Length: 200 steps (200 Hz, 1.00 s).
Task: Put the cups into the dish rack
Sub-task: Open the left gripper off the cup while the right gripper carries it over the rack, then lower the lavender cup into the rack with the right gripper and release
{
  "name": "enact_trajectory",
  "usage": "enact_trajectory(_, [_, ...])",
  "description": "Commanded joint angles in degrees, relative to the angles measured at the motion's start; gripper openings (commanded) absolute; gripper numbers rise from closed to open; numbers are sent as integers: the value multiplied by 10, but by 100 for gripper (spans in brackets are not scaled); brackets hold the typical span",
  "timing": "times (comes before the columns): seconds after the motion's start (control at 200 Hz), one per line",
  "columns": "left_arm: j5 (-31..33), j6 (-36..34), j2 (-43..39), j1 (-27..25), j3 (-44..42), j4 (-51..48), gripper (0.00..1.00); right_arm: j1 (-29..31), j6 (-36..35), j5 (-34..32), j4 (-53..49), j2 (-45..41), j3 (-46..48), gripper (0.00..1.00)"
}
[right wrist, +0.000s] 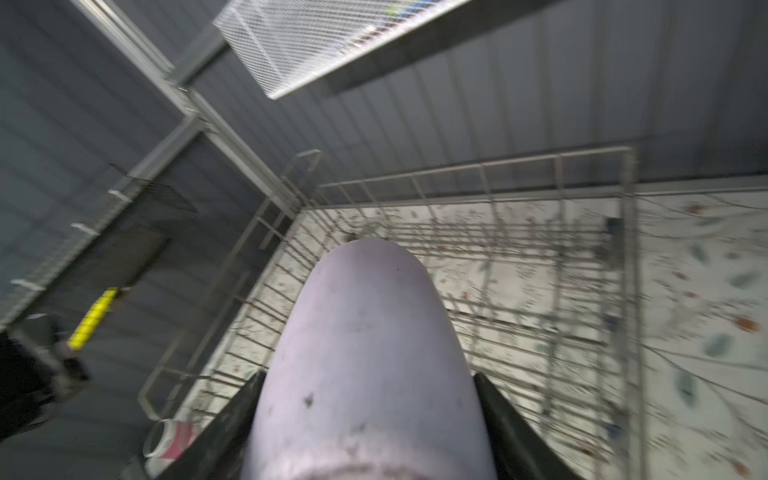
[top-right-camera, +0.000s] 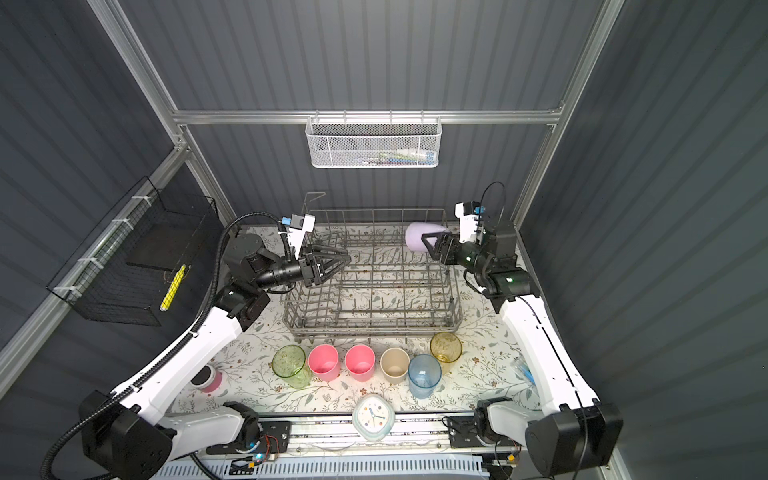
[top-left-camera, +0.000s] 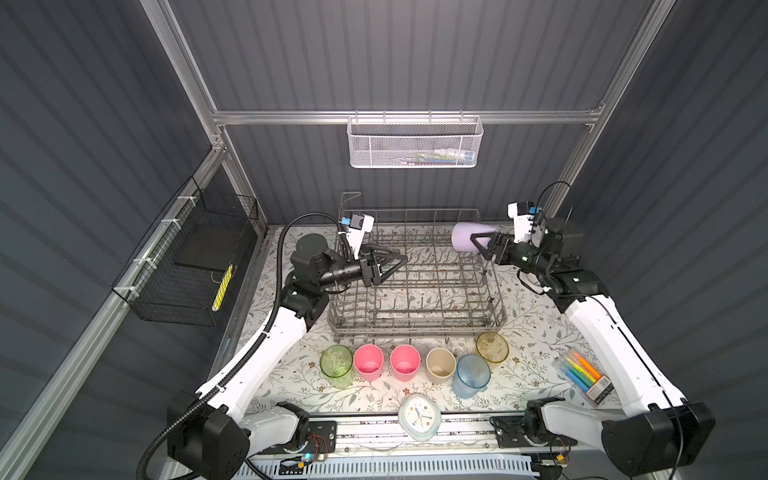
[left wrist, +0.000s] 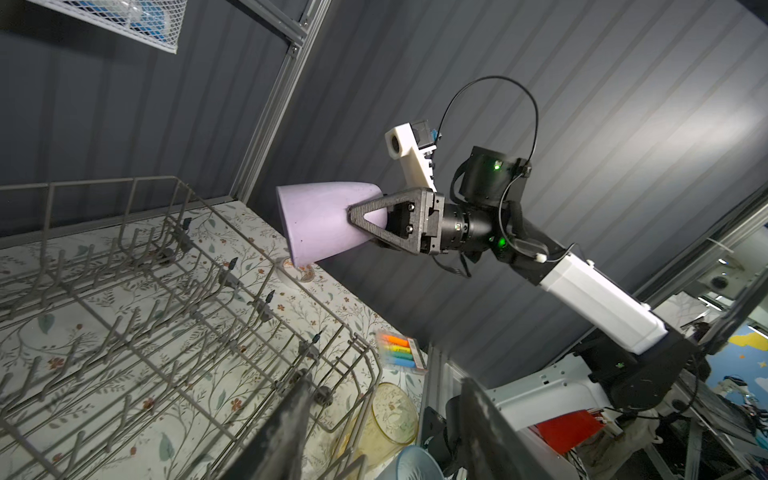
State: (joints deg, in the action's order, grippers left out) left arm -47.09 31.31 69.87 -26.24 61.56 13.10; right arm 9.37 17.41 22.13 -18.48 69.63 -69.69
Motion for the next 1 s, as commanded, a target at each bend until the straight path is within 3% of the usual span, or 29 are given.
enact_trajectory(0.0, [13, -47, -4, -3, 8, -56, 59, 22, -89, -151, -138, 29, -20, 46])
enact_trajectory(0.18, [10, -42, -7, -4, -4, -49, 59, 51, -110, -223, -170, 80, -55, 46])
enact_trajectory(0.405, [13, -60, -18, -4, -7, -72, 59, 60, -118, -250, -169, 136, -76, 46])
enact_trajectory(0.996, [17, -70, -30, -4, -15, -87, 59, 68, -116, -238, -156, 237, -111, 45])
